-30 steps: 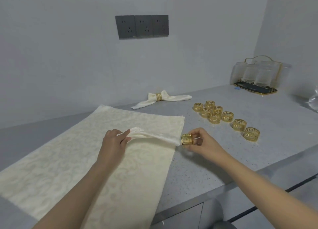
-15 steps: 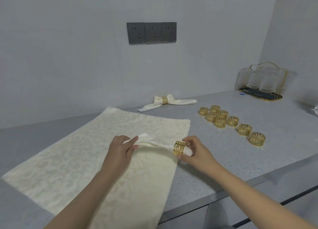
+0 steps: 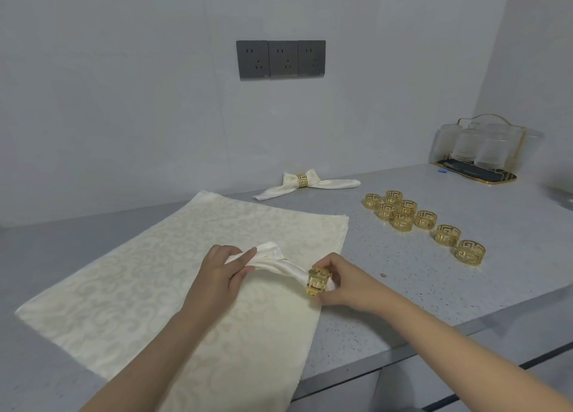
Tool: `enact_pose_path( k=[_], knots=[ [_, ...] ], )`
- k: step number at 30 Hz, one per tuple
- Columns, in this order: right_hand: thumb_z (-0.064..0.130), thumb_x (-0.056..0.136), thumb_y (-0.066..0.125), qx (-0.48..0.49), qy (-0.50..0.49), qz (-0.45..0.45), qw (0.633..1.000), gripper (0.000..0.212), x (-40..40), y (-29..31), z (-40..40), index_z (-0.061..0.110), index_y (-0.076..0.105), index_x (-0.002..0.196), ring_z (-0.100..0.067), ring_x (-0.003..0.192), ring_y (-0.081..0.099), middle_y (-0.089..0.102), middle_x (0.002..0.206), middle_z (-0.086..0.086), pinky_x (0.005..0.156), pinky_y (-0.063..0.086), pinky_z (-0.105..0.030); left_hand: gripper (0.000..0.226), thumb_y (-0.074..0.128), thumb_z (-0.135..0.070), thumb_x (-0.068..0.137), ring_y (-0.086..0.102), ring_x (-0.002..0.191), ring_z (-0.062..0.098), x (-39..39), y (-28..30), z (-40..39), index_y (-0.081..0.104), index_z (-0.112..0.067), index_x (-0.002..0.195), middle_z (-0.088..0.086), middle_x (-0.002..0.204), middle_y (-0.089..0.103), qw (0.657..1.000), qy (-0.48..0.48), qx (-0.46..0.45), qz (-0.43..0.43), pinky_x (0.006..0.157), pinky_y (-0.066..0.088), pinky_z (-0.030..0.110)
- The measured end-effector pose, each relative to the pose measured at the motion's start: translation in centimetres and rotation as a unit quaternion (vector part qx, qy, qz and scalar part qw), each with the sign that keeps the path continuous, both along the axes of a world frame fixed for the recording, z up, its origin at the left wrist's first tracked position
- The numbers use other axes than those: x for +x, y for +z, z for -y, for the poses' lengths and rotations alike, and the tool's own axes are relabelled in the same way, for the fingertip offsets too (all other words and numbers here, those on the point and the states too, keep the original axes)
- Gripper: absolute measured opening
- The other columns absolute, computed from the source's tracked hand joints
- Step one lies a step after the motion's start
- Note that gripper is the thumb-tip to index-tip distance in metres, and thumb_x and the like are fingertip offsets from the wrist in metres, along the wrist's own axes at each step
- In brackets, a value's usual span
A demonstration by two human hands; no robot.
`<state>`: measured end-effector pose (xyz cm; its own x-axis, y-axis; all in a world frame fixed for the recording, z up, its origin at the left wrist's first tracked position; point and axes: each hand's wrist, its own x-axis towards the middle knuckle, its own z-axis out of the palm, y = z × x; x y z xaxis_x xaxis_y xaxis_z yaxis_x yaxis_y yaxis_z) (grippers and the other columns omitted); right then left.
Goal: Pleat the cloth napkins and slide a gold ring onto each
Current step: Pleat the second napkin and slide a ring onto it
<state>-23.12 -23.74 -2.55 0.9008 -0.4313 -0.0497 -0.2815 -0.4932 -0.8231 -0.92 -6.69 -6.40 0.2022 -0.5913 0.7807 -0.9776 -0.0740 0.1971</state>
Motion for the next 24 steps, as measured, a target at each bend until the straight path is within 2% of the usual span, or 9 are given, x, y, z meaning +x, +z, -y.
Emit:
enact_pose_path(
  k=[2, 6, 10, 13, 15, 18, 20, 22, 24],
  knots=[
    [0.016, 0.077, 0.075, 0.038, 0.013, -0.002, 0.999, 0.047, -0.1, 0.2, -0.1, 0.032, 0.046, 0.11, -0.008, 0.082, 0.055, 0.06, 0.106, 0.005, 0.072, 0.042, -0.024, 0.049, 0.036, -0.048, 0.098, 0.046, 0.093, 0.017, -0.1, 0.0, -0.1, 0.067, -0.015, 0.117, 0.006, 0.093, 0.06, 1.0, 0.002, -0.008, -0.003, 0.087, 0.037, 0.021],
    [0.006, 0.082, 0.067, 0.149, 0.019, 0.008, 0.989, 0.046, 0.0, 0.2, -0.3, 0.032, 0.046, 0.112, -0.015, 0.076, 0.056, 0.063, 0.093, -0.002, 0.075, 0.043, -0.024, 0.048, 0.037, -0.047, 0.098, 0.046, 0.093, 0.016, -0.1, 0.1, -0.2, 0.066, -0.014, 0.118, 0.006, 0.094, 0.06, 1.0, -0.001, -0.019, -0.003, 0.089, 0.033, 0.014],
    [0.014, 0.087, 0.063, 0.109, 0.007, -0.009, 0.994, 0.039, 0.3, 0.2, -0.6, 0.039, 0.048, 0.113, -0.007, 0.078, 0.05, 0.057, 0.091, 0.009, 0.07, 0.037, -0.019, 0.044, 0.038, -0.045, 0.099, 0.046, 0.093, 0.017, -0.1, -0.1, -0.2, 0.064, -0.016, 0.119, 0.006, 0.094, 0.06, 1.0, -0.007, -0.02, 0.007, 0.086, 0.037, 0.022],
    [0.026, 0.084, 0.07, 0.066, 0.001, -0.01, 0.998, 0.038, 0.3, 0.0, -0.8, 0.041, 0.053, 0.115, 0.001, 0.085, 0.053, 0.059, 0.099, 0.014, 0.071, 0.04, -0.011, 0.045, 0.037, -0.045, 0.099, 0.046, 0.093, 0.017, -0.1, -0.1, -0.2, 0.065, -0.016, 0.12, 0.006, 0.095, 0.06, 1.0, -0.009, -0.017, 0.008, 0.085, 0.039, 0.026],
    [0.029, 0.078, 0.076, 0.058, -0.008, 0.0, 0.998, 0.041, 0.3, -0.2, -0.8, 0.041, 0.058, 0.113, 0.002, 0.085, 0.055, 0.06, 0.096, 0.017, 0.069, 0.04, -0.006, 0.043, 0.038, -0.045, 0.099, 0.046, 0.093, 0.017, -0.1, -0.1, -0.3, 0.063, -0.018, 0.121, 0.006, 0.095, 0.06, 1.0, -0.009, -0.016, 0.01, 0.085, 0.039, 0.026],
    [0.03, 0.068, 0.084, 0.069, -0.035, 0.032, 0.997, 0.048, 0.4, -0.7, -0.6, 0.04, 0.063, 0.111, -0.007, 0.092, 0.06, 0.066, 0.099, 0.013, 0.076, 0.045, -0.013, 0.04, 0.039, -0.044, 0.099, 0.046, 0.093, 0.017, -0.1, 0.0, -0.4, 0.062, -0.019, 0.121, 0.006, 0.095, 0.06, 1.0, -0.01, -0.026, 0.003, 0.087, 0.037, 0.021],
    [0.03, 0.064, 0.086, 0.065, -0.056, 0.053, 0.995, 0.053, 0.6, -0.9, -0.6, 0.038, 0.063, 0.111, -0.008, 0.091, 0.061, 0.067, 0.098, 0.011, 0.073, 0.043, -0.013, 0.043, 0.039, -0.045, 0.099, 0.046, 0.094, 0.016, -0.4, 0.0, -0.4, 0.063, -0.017, 0.12, 0.006, 0.095, 0.059, 0.999, -0.008, -0.03, -0.011, 0.089, 0.034, 0.014],
    [0.031, 0.063, 0.087, 0.054, -0.081, 0.058, 0.994, 0.052, 0.8, -1.0, -0.8, 0.035, 0.061, 0.108, -0.007, 0.085, 0.061, 0.066, 0.093, 0.01, 0.072, 0.044, -0.017, 0.042, 0.039, -0.046, 0.098, 0.046, 0.094, 0.014, -0.8, -0.1, -0.4, 0.062, -0.018, 0.121, 0.005, 0.095, 0.059, 0.999, -0.01, -0.029, -0.02, 0.091, 0.031, 0.01],
    [0.035, 0.063, 0.086, 0.035, -0.097, 0.053, 0.993, 0.044, 1.0, -1.3, -0.7, 0.035, 0.062, 0.1, -0.006, 0.085, 0.061, 0.067, 0.094, 0.013, 0.076, 0.045, -0.023, 0.039, 0.039, -0.046, 0.098, 0.046, 0.094, 0.014, -0.9, -0.1, -0.5, 0.059, -0.022, 0.122, 0.003, 0.095, 0.058, 1.0, -0.013, -0.024, -0.014, 0.091, 0.03, 0.008]
  ],
)
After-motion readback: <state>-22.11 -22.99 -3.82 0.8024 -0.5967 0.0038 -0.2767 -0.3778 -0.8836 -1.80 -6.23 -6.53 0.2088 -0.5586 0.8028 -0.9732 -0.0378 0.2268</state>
